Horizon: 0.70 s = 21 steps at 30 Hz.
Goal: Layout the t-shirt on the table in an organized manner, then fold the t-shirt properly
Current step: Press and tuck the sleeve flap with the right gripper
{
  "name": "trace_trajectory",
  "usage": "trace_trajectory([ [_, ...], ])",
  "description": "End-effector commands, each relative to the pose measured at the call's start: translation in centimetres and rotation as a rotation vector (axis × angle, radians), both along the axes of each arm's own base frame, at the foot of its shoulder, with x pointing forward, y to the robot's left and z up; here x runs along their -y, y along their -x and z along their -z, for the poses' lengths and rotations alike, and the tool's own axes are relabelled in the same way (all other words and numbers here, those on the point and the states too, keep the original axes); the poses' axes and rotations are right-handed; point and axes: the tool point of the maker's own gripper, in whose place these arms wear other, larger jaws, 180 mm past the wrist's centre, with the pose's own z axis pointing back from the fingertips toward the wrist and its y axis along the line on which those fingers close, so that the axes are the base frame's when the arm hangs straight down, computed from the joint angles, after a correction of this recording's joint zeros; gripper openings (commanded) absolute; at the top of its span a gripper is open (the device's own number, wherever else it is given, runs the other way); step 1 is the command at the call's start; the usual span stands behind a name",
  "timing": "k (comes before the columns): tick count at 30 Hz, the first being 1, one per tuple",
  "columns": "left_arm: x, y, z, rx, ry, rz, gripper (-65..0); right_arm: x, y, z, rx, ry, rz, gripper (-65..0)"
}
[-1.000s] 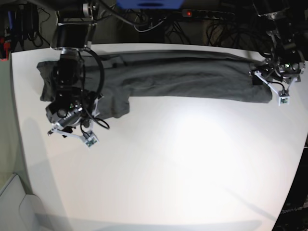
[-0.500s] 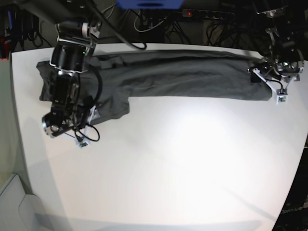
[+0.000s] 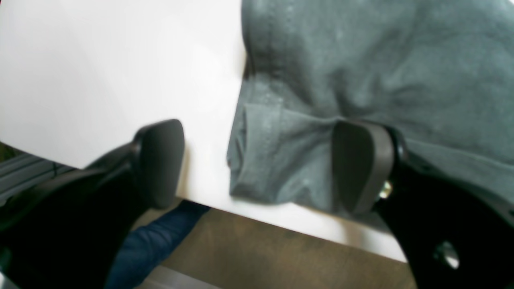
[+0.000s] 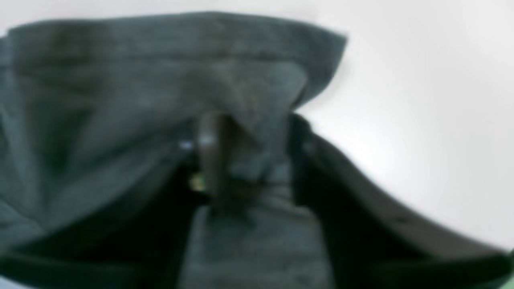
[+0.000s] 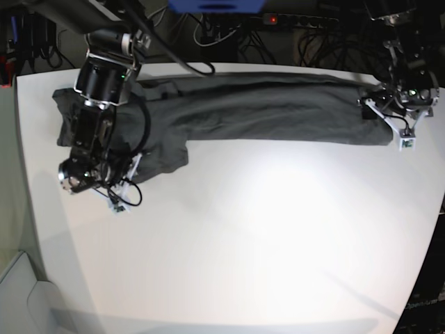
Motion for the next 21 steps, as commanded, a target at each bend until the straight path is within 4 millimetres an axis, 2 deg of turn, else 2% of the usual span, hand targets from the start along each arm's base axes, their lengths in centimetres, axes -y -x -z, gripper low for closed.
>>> trace_trajectory([
  [1, -0.6, -0.6, -0.9, 0.023, -0.022, 0.002, -8.3, 0.1, 0.2, 0.0, -0.017, 0.0, 0.0, -52.7],
  [3, -0.6, -0.6, -0.9, 0.023, -0.022, 0.002, -8.3, 0.1, 0.1, -0.1, -0.012, 0.0, 0.001, -59.8],
  [4, -0.6, -0.6, -0.9, 0.023, -0.02, 0.002, -8.3, 0.2, 0.1, -0.1, -0.011, 0.003, 0.0, -61.2],
  [8, -0.5, -0.6, -0.8, 0.022, -0.02, 0.005, -8.3, 0.5, -0.3, -0.8, 0.014, 0.009, 0.009, -60.8],
  [14, -0.4, -0.5, -0.6, 0.019, -0.017, 0.005, -8.3, 1.8, -1.6, -4.7, 0.138, 0.063, 0.038, -60.8],
  [21, -0.4, -0.5, -0.6, 0.019, -0.016, 0.005, -8.3, 3.2, 0.4, -8.4, 0.172, 0.109, 0.077, -60.8],
])
